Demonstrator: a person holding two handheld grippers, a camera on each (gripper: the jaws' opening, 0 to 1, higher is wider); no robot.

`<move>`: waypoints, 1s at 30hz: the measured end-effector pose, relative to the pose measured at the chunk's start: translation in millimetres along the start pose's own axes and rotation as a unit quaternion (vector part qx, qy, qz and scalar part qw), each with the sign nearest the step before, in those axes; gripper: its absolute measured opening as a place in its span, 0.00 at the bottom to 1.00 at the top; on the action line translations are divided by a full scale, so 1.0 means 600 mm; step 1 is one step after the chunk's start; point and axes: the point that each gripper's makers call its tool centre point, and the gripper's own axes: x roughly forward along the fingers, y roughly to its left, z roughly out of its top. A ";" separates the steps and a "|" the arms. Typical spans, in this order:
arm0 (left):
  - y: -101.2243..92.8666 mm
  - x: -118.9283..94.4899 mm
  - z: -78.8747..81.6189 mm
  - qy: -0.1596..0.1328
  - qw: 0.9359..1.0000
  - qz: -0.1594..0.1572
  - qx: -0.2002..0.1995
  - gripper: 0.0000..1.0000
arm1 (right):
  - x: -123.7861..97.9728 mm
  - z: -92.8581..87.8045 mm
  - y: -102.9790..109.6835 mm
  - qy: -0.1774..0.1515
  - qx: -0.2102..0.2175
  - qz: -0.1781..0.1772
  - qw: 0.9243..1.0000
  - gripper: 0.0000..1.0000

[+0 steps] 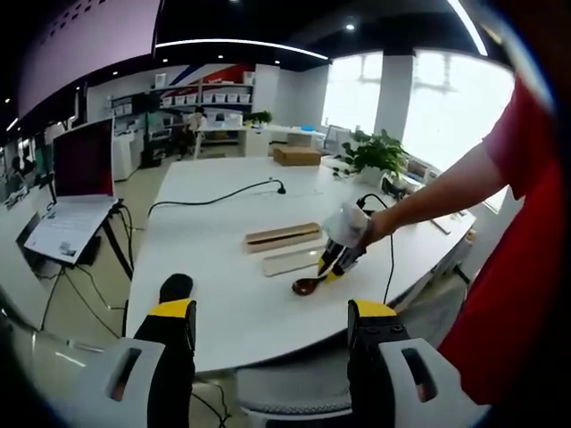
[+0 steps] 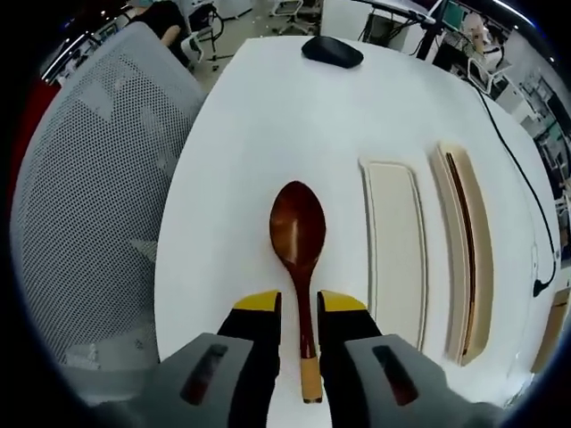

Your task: Arrange the utensils inside the cutlery case until each visible utensil rests in its matching compartment.

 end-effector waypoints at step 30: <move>0.003 0.004 0.000 0.002 1.000 -0.002 0.001 0.70 | 0.004 -0.004 -0.007 0.028 -0.013 -0.009 0.999 0.01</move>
